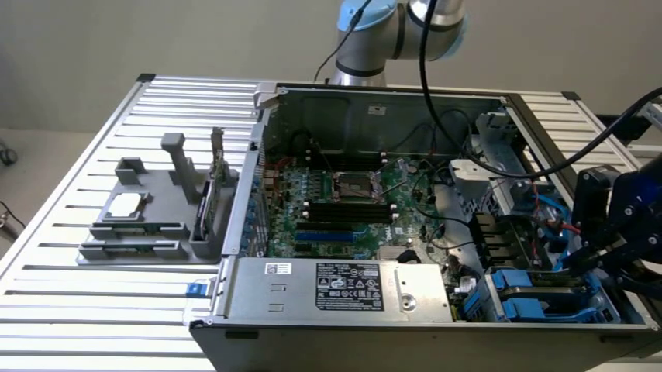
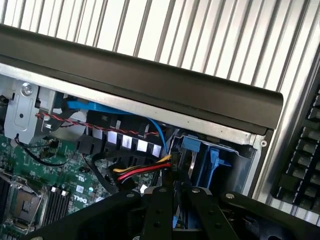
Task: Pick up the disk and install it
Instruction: 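Insert the first disk wire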
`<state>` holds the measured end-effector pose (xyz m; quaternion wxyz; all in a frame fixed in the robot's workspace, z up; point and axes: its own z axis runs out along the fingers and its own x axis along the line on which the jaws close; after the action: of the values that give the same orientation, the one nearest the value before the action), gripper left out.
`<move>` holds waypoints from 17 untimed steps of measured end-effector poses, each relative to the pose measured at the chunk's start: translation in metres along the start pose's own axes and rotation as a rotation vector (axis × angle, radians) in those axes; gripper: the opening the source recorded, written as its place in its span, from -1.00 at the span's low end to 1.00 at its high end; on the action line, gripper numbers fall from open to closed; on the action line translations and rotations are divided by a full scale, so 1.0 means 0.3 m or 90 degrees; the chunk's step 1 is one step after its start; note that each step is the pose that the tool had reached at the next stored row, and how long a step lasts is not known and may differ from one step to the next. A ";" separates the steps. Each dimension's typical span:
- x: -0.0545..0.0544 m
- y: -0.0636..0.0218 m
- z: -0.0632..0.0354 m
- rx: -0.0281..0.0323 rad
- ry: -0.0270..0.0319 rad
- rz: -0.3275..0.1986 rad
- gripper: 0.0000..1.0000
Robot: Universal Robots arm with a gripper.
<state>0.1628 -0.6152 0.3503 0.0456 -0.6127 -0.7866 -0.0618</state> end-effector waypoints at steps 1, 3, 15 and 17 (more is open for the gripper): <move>0.000 -0.001 0.000 0.0011 -0.0012 0.002 -0.67; 0.001 -0.003 0.001 0.0027 -0.0037 0.004 -0.67; 0.005 -0.027 0.009 0.0047 -0.0142 0.036 -0.67; 0.006 -0.028 0.009 0.0042 -0.0144 0.045 -0.67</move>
<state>0.1541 -0.6152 0.3475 0.0409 -0.6408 -0.7650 -0.0506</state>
